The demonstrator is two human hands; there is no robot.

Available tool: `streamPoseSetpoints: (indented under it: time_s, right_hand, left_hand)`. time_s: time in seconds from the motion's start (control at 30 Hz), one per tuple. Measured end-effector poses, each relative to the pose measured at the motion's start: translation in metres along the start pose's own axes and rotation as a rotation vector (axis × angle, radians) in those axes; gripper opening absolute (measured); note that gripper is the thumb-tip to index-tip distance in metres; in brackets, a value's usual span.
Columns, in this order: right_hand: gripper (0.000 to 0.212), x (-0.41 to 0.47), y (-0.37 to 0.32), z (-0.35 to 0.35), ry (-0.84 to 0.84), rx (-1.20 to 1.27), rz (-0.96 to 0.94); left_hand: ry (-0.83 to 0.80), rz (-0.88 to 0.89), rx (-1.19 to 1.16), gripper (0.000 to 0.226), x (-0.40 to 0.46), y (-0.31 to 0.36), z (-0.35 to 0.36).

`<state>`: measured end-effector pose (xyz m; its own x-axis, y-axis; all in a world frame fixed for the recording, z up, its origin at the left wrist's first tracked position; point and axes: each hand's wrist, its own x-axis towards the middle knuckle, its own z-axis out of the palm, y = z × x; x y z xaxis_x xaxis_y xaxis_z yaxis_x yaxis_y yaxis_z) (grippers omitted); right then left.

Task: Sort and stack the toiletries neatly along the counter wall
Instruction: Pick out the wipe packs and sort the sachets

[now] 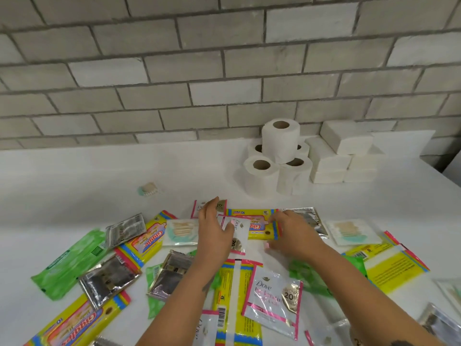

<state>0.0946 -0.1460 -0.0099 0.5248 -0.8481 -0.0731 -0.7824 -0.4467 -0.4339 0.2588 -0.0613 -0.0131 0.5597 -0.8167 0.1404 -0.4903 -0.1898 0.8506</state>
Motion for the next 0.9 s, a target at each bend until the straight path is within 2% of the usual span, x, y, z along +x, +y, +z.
streamPoseSetpoints:
  time_s: [0.17, 0.33, 0.47, 0.63, 0.9]
  right_hand:
    - [0.071, -0.017, 0.016, -0.013, -0.097, -0.208, 0.115]
    - [0.092, -0.021, 0.027, -0.012, -0.205, -0.181, 0.196]
    - [0.084, -0.021, 0.029, -0.013, -0.247, -0.204, 0.191]
    - [0.085, -0.018, 0.032, -0.014, -0.286, -0.229, 0.165]
    - [0.072, -0.017, 0.033, -0.019, -0.360, -0.095, 0.163]
  left_hand:
    - [0.003, -0.009, -0.033, 0.061, -0.009, 0.008, 0.009]
    - [0.016, -0.029, -0.104, 0.063, -0.014, 0.011, 0.020]
    - [0.049, -0.008, -0.087, 0.062, -0.016, 0.014, 0.026]
    - [0.063, 0.001, -0.083, 0.062, -0.020, 0.018, 0.034]
    - [0.060, -0.040, -0.092, 0.063, -0.031, 0.014, 0.042]
